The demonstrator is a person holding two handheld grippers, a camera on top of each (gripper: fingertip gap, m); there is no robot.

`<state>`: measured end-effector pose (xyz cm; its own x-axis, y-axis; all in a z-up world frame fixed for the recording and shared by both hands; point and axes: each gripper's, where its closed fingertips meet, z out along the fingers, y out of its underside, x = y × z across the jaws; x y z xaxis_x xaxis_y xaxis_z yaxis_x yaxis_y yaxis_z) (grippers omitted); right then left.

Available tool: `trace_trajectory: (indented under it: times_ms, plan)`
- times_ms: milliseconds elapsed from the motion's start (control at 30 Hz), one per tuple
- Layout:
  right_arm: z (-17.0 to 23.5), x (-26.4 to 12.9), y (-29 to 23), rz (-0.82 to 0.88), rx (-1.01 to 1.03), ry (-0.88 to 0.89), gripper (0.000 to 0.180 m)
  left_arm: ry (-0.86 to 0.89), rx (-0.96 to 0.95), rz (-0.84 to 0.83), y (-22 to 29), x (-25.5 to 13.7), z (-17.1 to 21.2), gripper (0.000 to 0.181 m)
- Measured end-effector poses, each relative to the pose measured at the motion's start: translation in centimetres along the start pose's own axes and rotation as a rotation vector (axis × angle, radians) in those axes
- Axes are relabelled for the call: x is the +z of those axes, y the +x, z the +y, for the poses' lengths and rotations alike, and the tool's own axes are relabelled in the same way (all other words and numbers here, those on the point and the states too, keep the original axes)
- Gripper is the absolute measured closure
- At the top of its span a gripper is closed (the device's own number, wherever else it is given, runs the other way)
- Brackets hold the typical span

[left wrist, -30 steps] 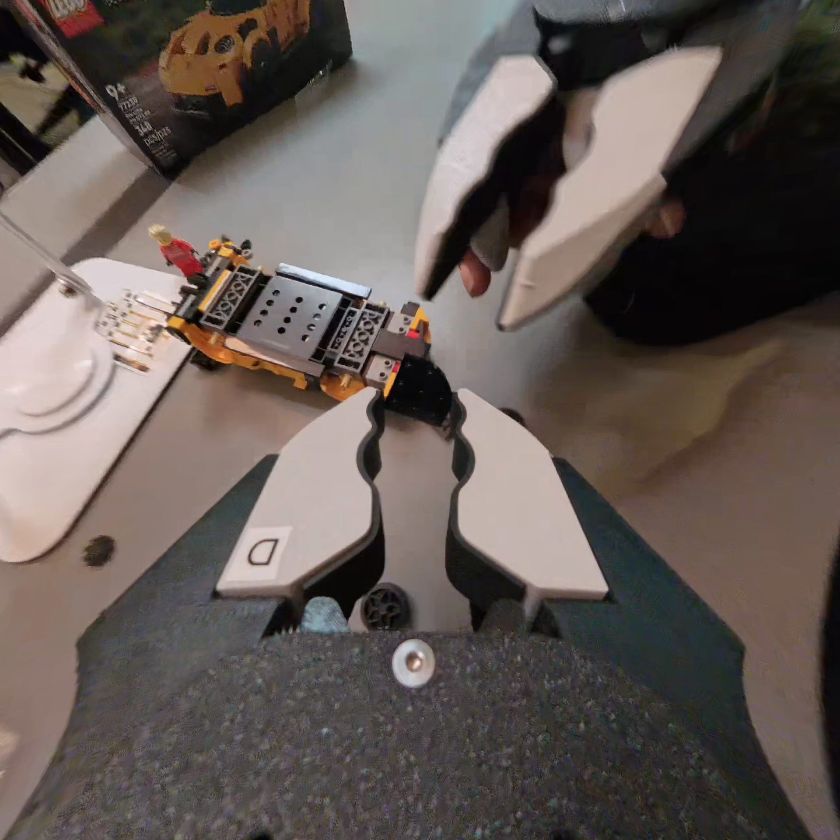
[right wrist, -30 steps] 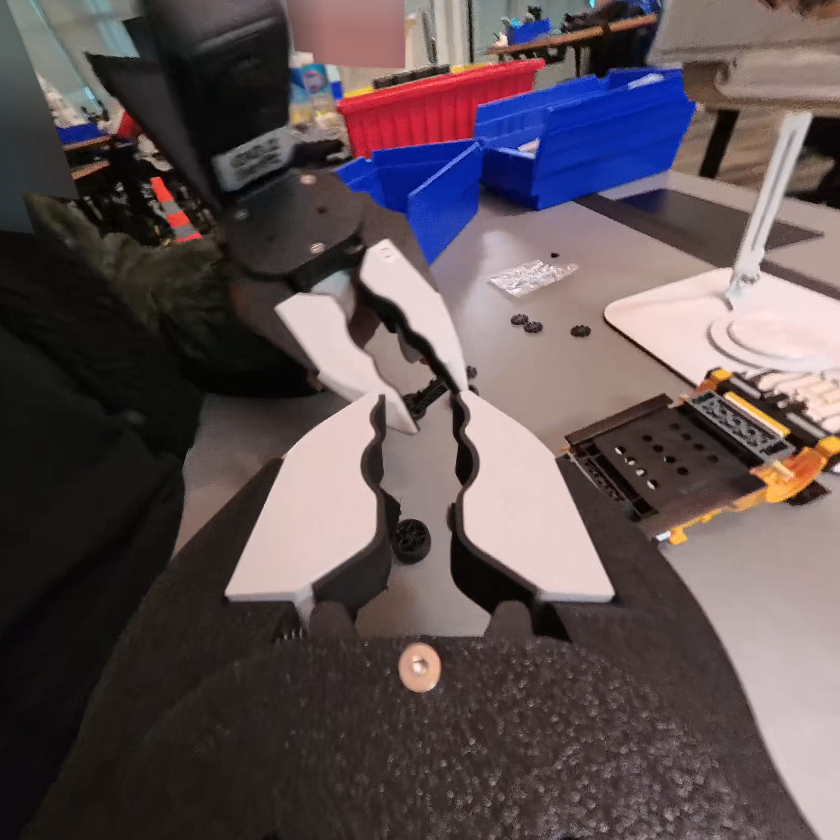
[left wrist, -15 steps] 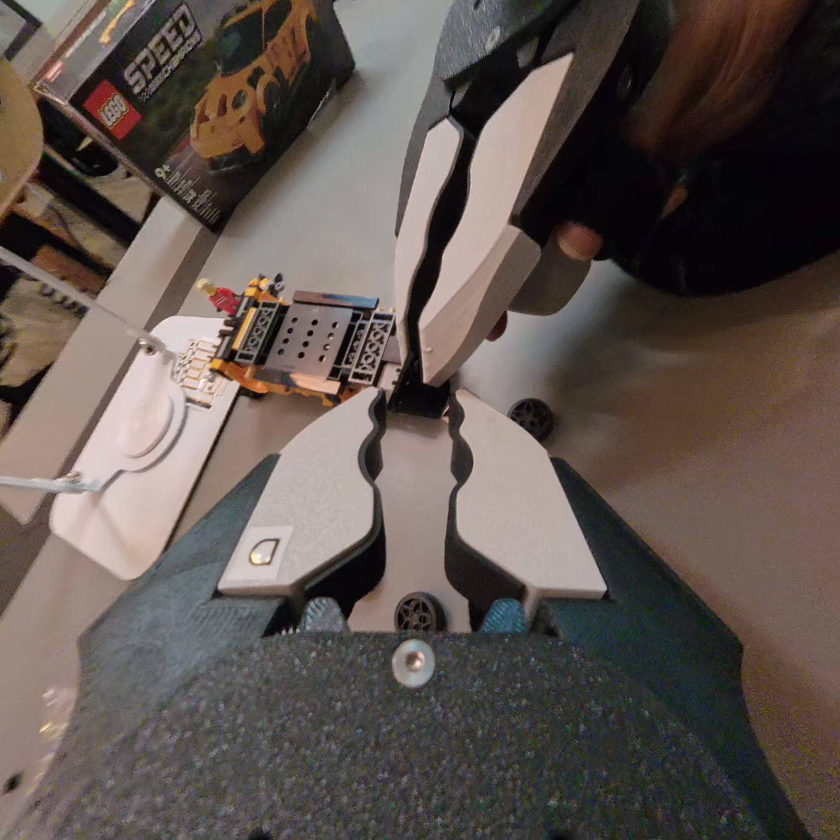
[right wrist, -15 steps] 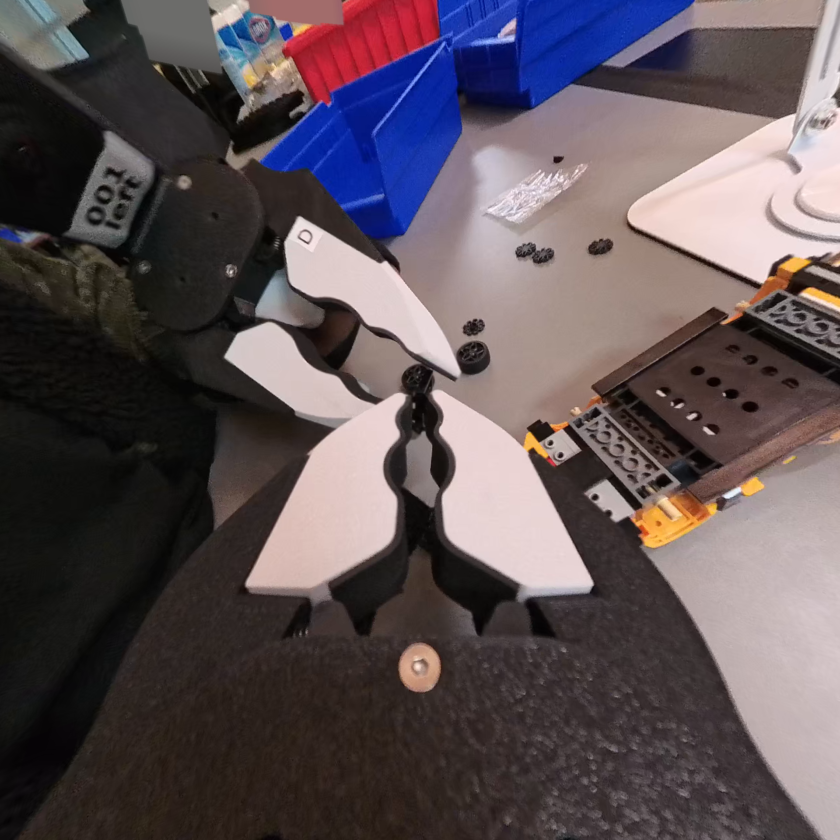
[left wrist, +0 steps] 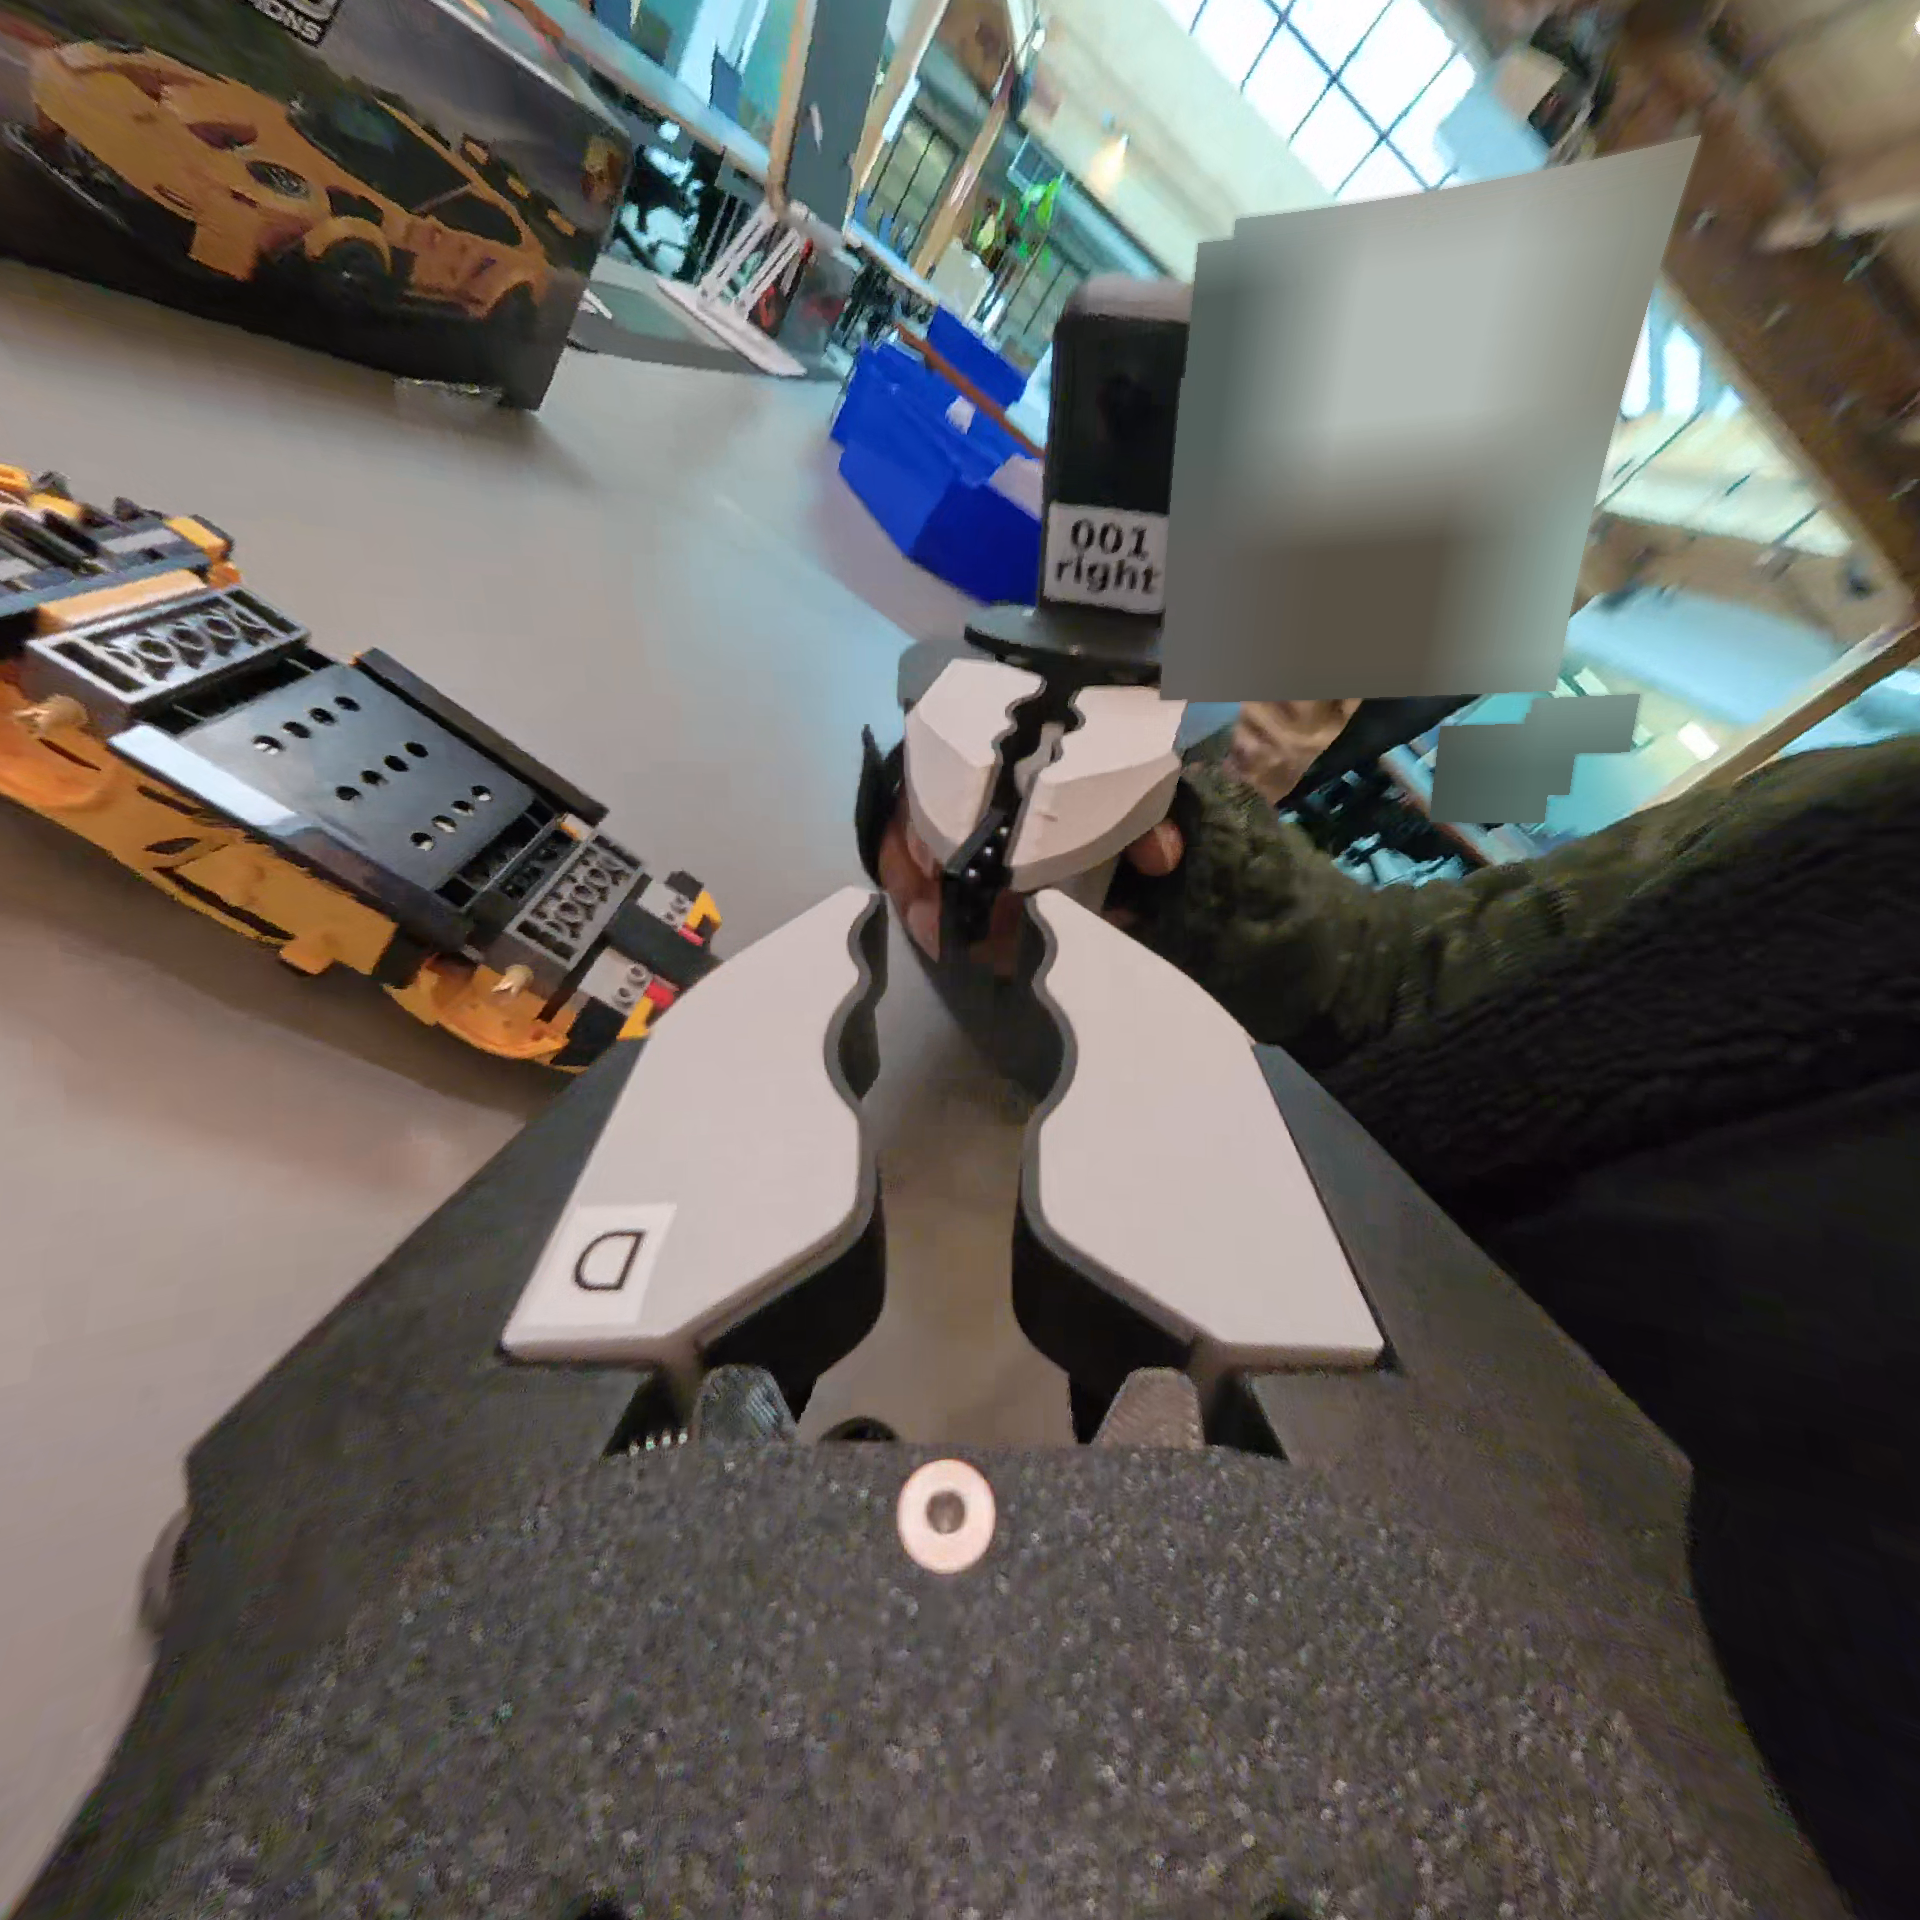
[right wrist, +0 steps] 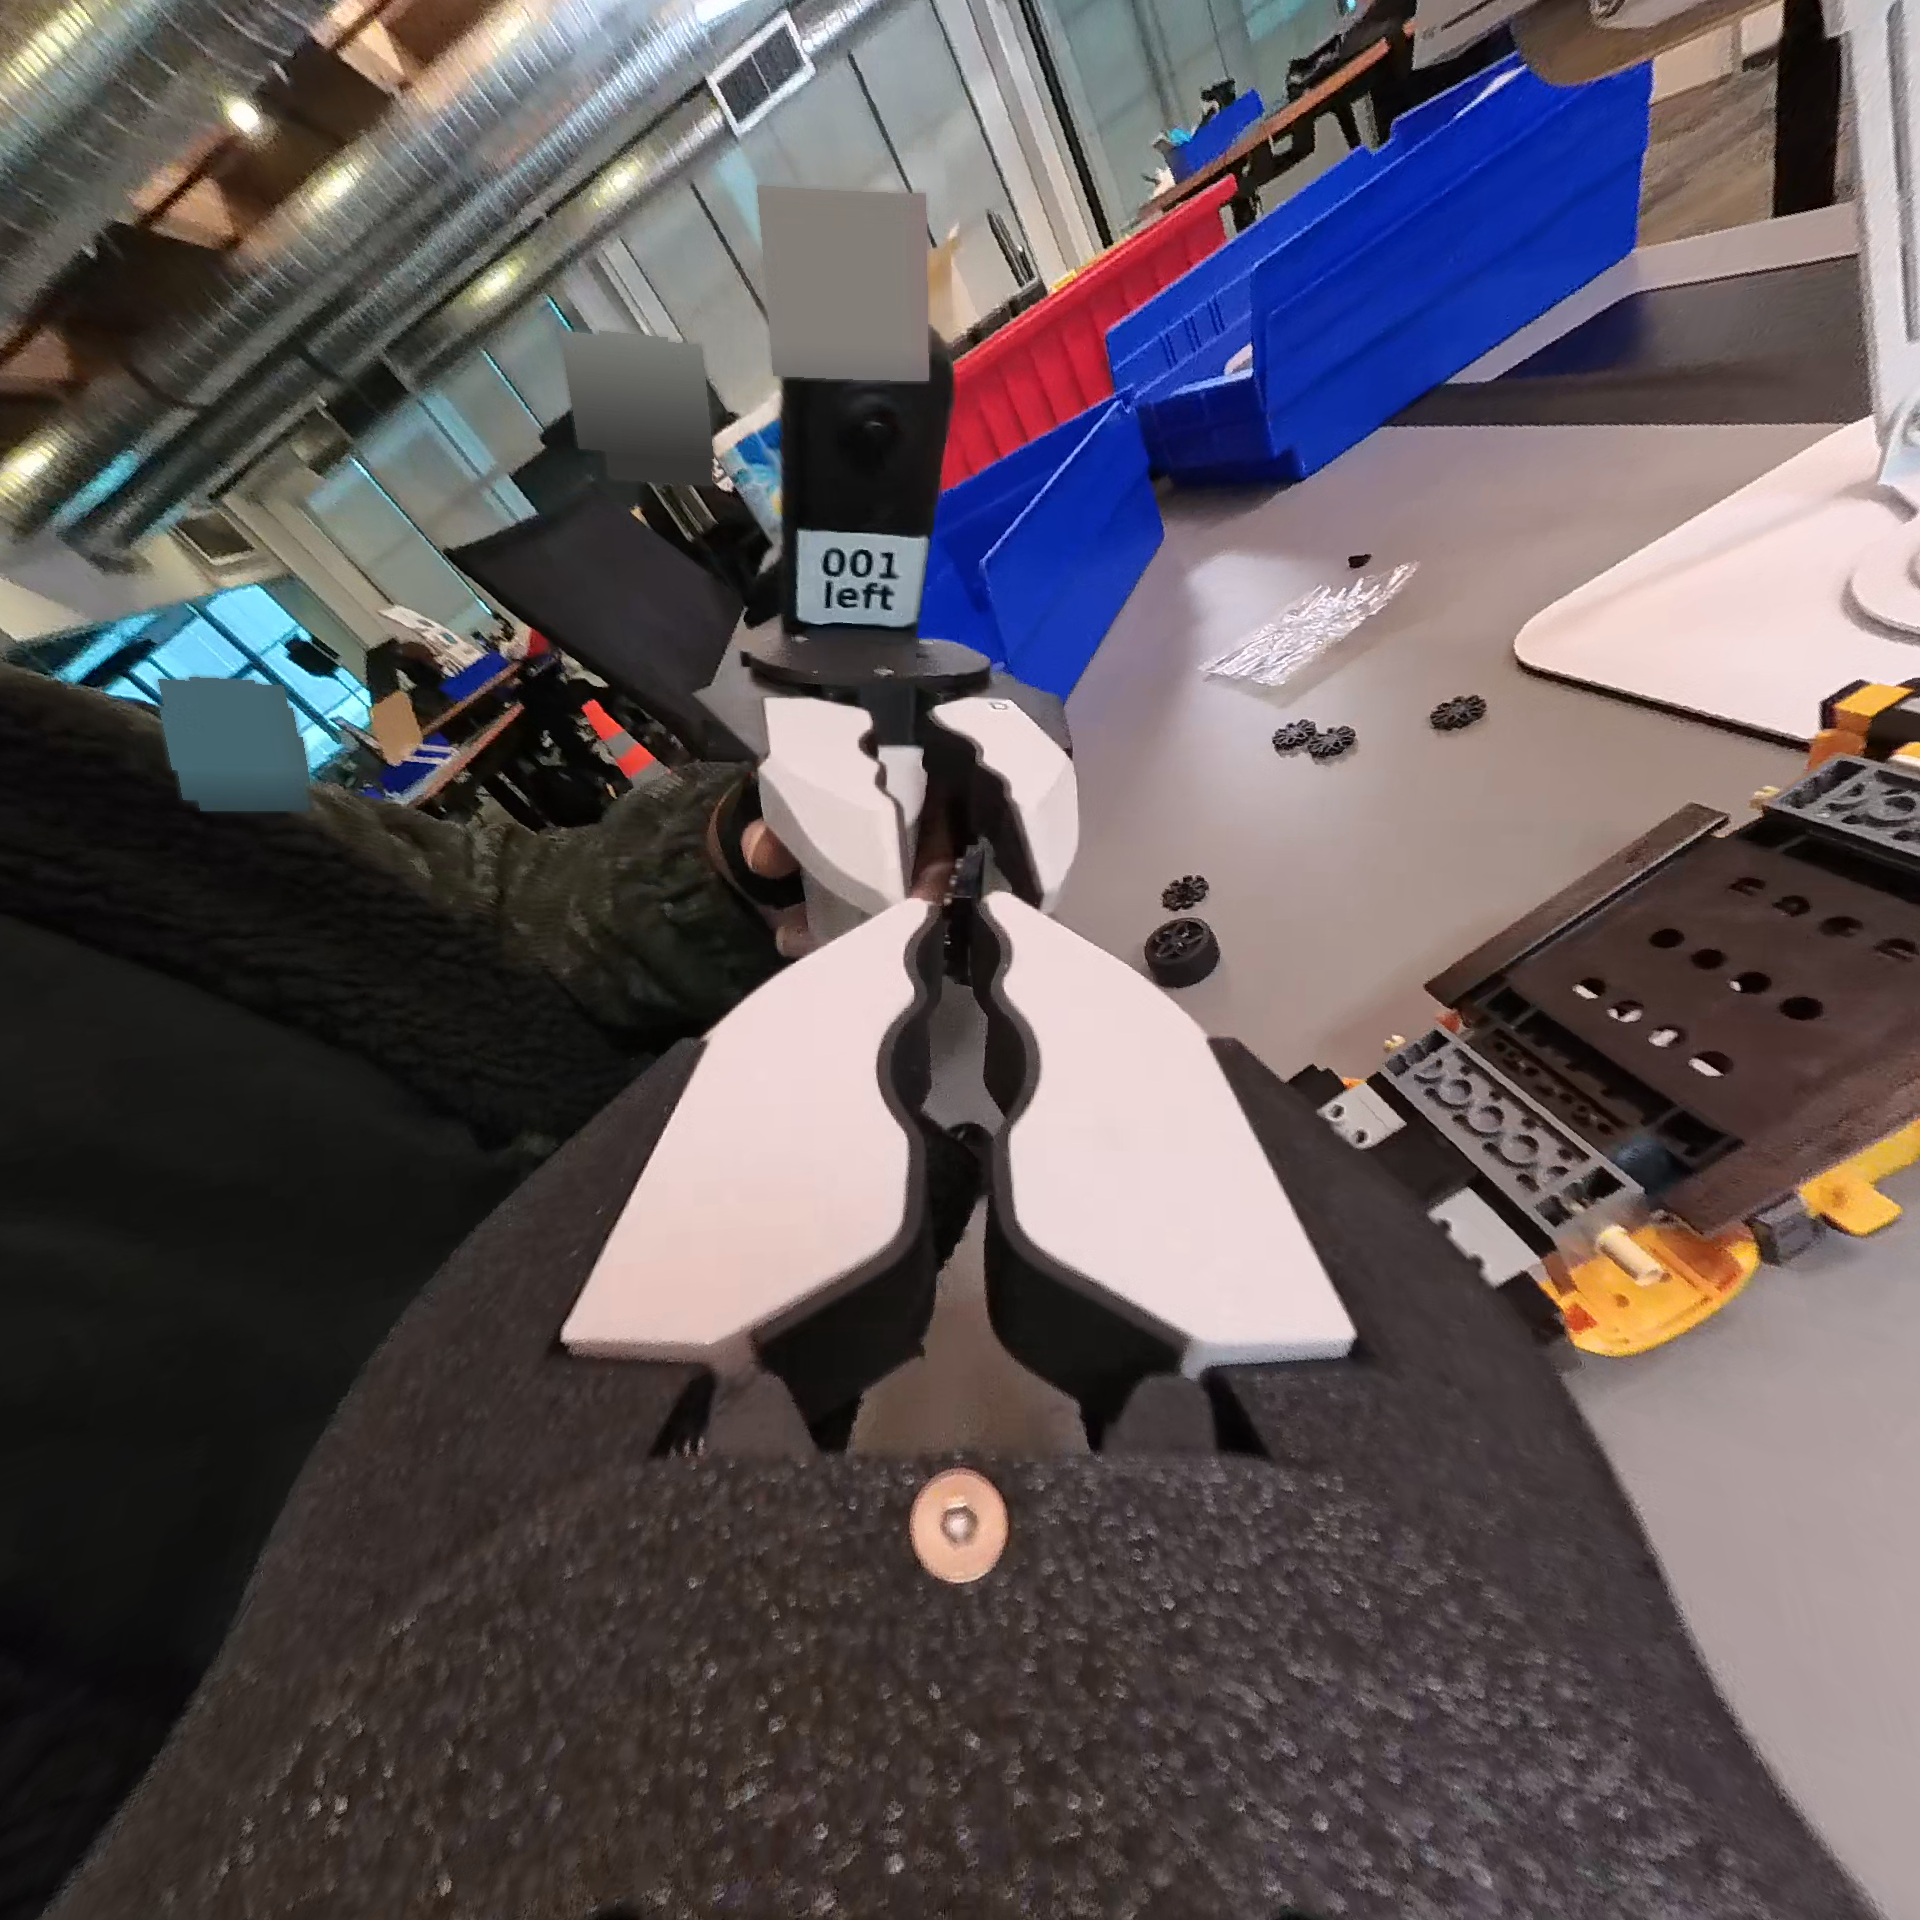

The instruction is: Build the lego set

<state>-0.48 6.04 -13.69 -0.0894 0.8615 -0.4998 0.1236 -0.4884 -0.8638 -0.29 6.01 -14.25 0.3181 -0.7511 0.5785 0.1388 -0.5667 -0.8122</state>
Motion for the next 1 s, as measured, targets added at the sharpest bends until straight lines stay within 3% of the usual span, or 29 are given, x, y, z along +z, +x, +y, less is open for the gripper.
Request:
trace_trajectory:
  times_ms: [233,433,533,633,800,1000]
  plan:
    - [-0.8,-0.3,-0.3,-0.037,0.045,0.068,0.175,0.074,-0.128,0.086,0.2,-0.5,-0.9,0.178]
    - [-1.2,-0.5,-0.4,-0.059,0.078,0.098,0.175,0.06,-0.133,0.097,0.4,0.1,-0.5,0.164]
    - [-1.2,-0.6,-0.2,-0.051,0.084,0.089,0.176,0.044,-0.14,0.121,0.8,0.7,-0.3,0.175]
    - [-1.2,-0.8,-0.1,-0.035,0.086,0.081,0.175,0.043,-0.157,0.134,0.9,0.8,-0.5,0.175]
    - [-1.0,-1.5,1.3,0.128,-0.102,0.012,0.17,0.042,-0.23,0.113,0.1,0.8,-0.2,0.176]
    - [0.3,-2.7,2.5,0.329,-0.498,-0.201,0.151,0.022,-0.257,-0.003,-1.6,0.7,0.2,0.176]
